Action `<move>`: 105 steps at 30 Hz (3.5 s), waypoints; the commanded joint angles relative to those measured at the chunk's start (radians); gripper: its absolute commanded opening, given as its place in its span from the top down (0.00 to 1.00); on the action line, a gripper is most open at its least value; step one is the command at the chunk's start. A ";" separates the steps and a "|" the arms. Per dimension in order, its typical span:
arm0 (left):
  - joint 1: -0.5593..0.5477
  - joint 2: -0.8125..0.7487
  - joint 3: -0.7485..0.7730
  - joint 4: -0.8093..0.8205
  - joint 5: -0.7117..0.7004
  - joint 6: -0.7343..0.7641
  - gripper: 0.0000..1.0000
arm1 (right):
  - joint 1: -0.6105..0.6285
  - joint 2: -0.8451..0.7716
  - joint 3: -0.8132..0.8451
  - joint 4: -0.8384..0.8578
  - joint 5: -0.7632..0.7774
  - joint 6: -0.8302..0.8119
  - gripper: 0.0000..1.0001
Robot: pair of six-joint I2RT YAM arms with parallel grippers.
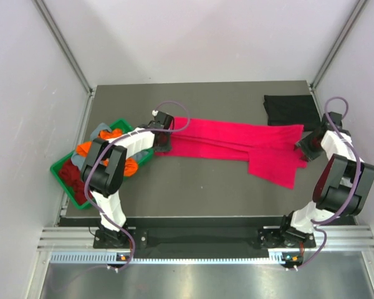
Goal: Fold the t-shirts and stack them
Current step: Fold the tshirt
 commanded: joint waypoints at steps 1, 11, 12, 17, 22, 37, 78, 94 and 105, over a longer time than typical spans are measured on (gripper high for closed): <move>-0.010 0.001 -0.065 -0.021 -0.015 0.000 0.78 | -0.077 -0.021 0.019 0.016 0.008 -0.035 0.57; -0.021 0.015 -0.046 -0.033 -0.012 0.001 1.00 | -0.123 -0.015 -0.061 0.059 -0.037 -0.037 0.56; -0.023 0.012 -0.049 -0.035 -0.015 0.001 1.00 | -0.127 -0.012 -0.064 0.073 -0.043 -0.039 0.56; -0.026 -0.014 -0.063 -0.033 -0.021 -0.002 1.00 | -0.131 -0.003 -0.089 0.123 -0.063 -0.032 0.55; -0.027 -0.011 -0.065 -0.035 -0.014 -0.003 1.00 | -0.131 0.008 -0.132 0.188 -0.075 -0.034 0.54; -0.067 0.001 -0.077 -0.024 -0.040 0.001 1.00 | -0.131 0.109 -0.098 0.120 0.004 -0.057 0.58; -0.207 -0.401 -0.177 -0.233 -0.083 -0.048 0.66 | -0.253 -0.109 -0.181 -0.013 0.150 -0.230 1.00; 0.068 -0.301 -0.137 -0.095 0.371 0.086 0.62 | -0.256 -0.143 -0.224 0.037 0.019 -0.239 1.00; 0.066 -0.177 -0.100 -0.113 0.295 0.095 0.66 | -0.256 -0.139 -0.216 0.047 0.003 -0.236 1.00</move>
